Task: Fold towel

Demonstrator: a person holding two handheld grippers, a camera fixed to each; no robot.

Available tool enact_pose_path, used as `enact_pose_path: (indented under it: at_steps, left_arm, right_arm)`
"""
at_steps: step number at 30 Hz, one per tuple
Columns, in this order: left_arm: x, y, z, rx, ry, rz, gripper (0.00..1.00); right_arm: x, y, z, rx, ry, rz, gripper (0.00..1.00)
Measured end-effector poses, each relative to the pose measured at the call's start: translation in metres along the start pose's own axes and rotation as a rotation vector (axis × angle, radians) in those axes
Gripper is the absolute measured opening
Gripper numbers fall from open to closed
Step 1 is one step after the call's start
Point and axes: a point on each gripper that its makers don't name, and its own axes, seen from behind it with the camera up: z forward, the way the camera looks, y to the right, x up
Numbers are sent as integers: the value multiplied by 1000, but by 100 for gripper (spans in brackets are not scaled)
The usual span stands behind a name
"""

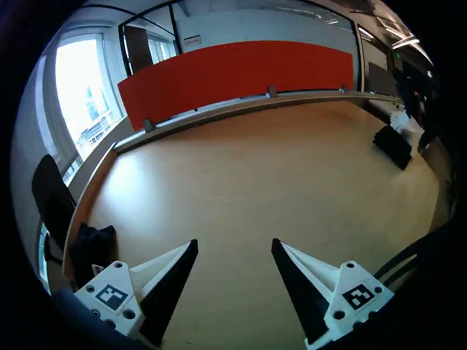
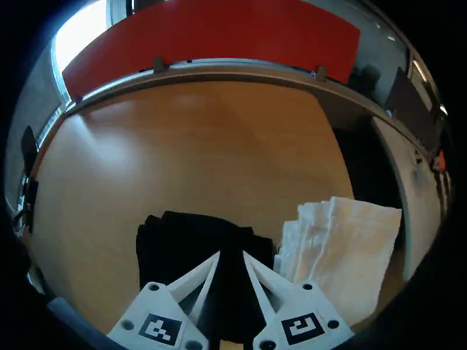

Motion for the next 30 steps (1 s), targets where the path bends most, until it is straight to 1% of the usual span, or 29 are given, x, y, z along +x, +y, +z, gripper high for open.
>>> enact_pose_path:
  at_steps: [8, 10, 12, 13, 15, 16, 17, 19, 24, 30]
  left_arm:
    - [0, 0, 0, -1, 0, 4, 93]
    - [0, 0, 0, 0, 0, 4, 93]
    - [0, 0, -1, 2, 1, 4, 93]
    - [0, 0, -1, 2, 1, 3, 93]
    - [0, -1, -1, 3, 2, 1, 93]
    - [1, -1, -1, 3, 2, 1, 93]
    - [1, -1, -1, 4, 2, 1, 93]
    - [1, -2, -1, 4, 4, 2, 94]
    - [3, -2, -1, 2, 6, 3, 93]
    - [4, -1, -2, 0, 10, 4, 93]
  right_arm:
    - [0, 0, 0, 2, 6, 12, 13]
    - [0, 1, 1, -1, 5, 13, 15]
    - [0, 2, 2, -4, 4, 15, 23]
    - [0, 1, 2, -2, 7, 17, 32]
    - [1, 0, 1, 0, 11, 20, 56]
    - [2, 0, 1, -1, 16, 20, 70]
    - [2, 0, 0, -2, 19, 19, 79]
    - [2, 0, -1, -3, 26, 15, 87]
    - [4, -5, -4, 0, 43, 8, 99]
    - [3, -12, -6, 13, 53, 11, 100]
